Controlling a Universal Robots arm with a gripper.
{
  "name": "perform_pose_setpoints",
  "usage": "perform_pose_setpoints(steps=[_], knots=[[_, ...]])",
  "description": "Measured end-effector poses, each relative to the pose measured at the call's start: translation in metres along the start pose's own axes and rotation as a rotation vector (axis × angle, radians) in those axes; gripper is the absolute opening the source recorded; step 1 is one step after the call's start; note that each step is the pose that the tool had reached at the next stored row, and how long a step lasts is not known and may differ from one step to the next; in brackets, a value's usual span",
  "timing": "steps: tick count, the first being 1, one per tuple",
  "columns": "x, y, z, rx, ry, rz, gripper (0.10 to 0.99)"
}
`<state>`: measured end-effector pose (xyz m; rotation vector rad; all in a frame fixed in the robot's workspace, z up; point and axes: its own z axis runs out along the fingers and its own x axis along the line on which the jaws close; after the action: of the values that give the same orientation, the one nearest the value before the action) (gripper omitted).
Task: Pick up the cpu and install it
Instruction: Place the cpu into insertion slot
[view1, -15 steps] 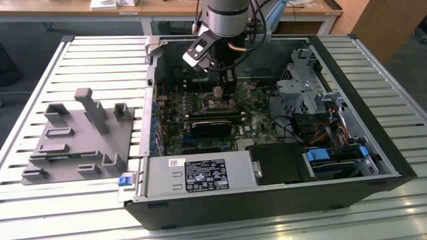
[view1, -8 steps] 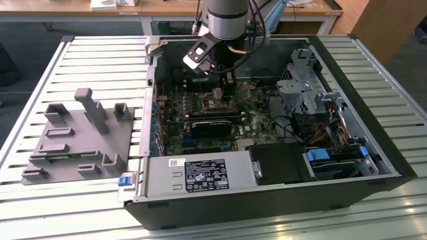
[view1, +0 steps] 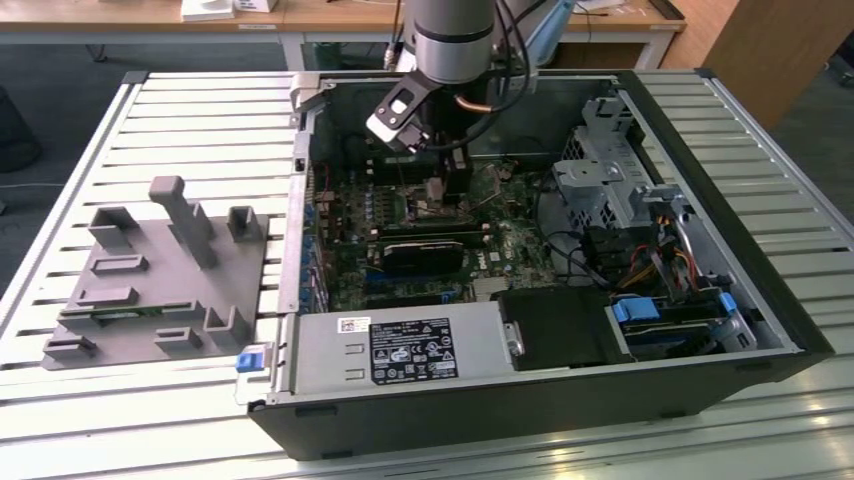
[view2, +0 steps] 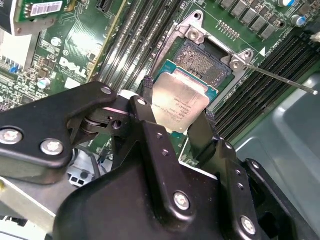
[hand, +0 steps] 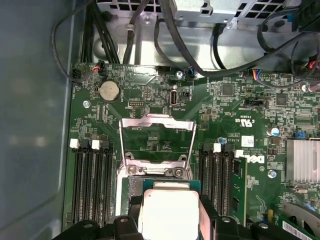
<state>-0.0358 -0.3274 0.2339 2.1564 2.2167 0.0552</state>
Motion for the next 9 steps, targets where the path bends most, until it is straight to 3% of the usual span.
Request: perform_pose_setpoints(steps=[9], knots=[[0.0074, -0.0015, 0.0100, 0.000, 0.0014, -0.001, 0.533]])
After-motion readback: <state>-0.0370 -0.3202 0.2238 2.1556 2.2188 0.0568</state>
